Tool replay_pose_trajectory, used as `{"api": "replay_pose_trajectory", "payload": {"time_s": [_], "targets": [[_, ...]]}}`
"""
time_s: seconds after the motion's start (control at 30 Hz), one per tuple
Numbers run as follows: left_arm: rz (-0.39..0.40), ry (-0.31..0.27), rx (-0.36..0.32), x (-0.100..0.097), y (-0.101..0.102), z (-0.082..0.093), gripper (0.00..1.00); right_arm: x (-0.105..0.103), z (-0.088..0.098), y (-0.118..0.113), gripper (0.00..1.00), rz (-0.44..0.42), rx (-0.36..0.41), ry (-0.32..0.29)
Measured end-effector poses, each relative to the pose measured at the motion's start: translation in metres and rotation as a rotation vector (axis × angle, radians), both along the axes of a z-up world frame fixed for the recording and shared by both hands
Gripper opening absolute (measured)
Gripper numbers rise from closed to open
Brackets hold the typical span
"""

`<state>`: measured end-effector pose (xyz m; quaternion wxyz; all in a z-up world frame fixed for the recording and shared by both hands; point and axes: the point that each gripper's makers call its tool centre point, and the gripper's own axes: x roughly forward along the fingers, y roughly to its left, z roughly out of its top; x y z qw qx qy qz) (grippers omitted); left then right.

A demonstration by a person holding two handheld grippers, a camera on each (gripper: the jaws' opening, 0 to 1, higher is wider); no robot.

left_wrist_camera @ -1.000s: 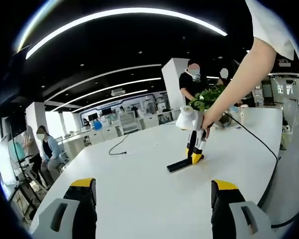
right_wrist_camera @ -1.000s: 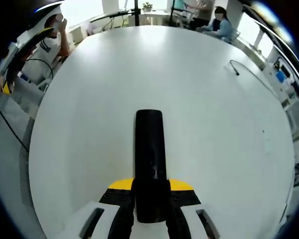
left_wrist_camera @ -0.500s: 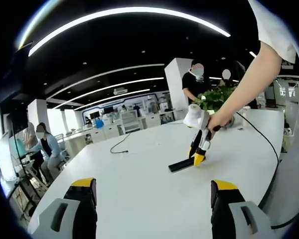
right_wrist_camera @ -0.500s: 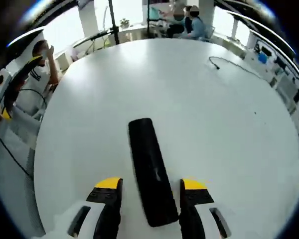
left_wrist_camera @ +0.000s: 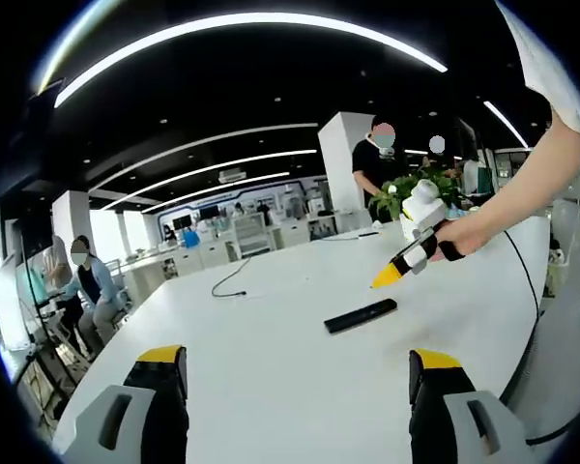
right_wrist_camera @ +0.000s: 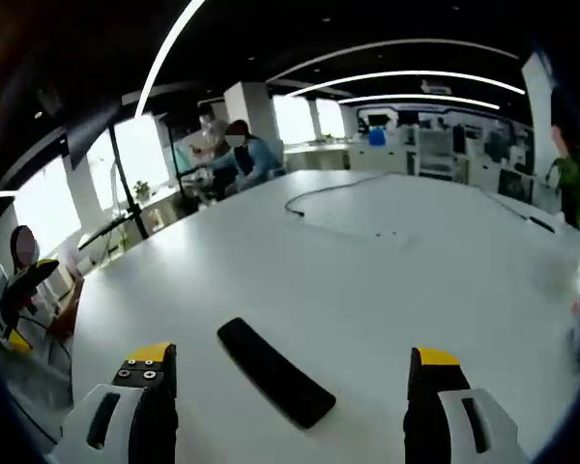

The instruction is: Press the specified remote control buttons in sequence, fully releasing each button before pressing the next.

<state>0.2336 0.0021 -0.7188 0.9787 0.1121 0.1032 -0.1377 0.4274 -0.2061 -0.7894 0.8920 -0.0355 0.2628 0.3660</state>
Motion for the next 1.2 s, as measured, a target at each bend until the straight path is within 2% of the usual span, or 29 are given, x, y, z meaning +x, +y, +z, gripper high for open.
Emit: {"api": "replay_pose_trajectory", "payload": {"time_s": [0.13, 0.27, 0.43, 0.57, 0.67, 0.8, 0.97, 1.2], "targets": [[-0.013, -0.002, -0.013, 0.0, -0.003, 0.001, 0.99, -0.019, 0.014, -0.006, 0.97, -0.013, 0.013, -0.037], [-0.018, 0.005, -0.011, -0.001, -0.004, -0.001, 0.99, -0.03, 0.041, -0.014, 0.97, -0.08, 0.092, -0.091], [-0.029, 0.009, -0.006, -0.001, -0.006, -0.001, 0.99, -0.049, 0.062, -0.031, 0.96, -0.143, 0.12, -0.136], [-0.03, 0.009, -0.005, -0.001, -0.007, -0.001, 0.99, -0.064, 0.077, -0.044, 0.97, -0.225, 0.19, -0.166], [-0.031, 0.013, -0.008, -0.001, -0.007, -0.002, 0.99, -0.078, 0.08, -0.055, 0.97, -0.24, 0.19, -0.172], [-0.041, 0.016, 0.004, -0.001, -0.009, -0.003, 0.99, -0.095, 0.081, -0.079, 0.97, -0.282, 0.123, -0.206], [-0.039, 0.02, 0.01, -0.001, -0.007, -0.004, 0.99, -0.113, 0.081, -0.099, 0.98, -0.338, 0.153, -0.215], [-0.033, 0.017, 0.01, -0.003, -0.007, -0.006, 0.99, -0.13, 0.078, -0.122, 0.98, -0.384, 0.135, -0.232]]}}
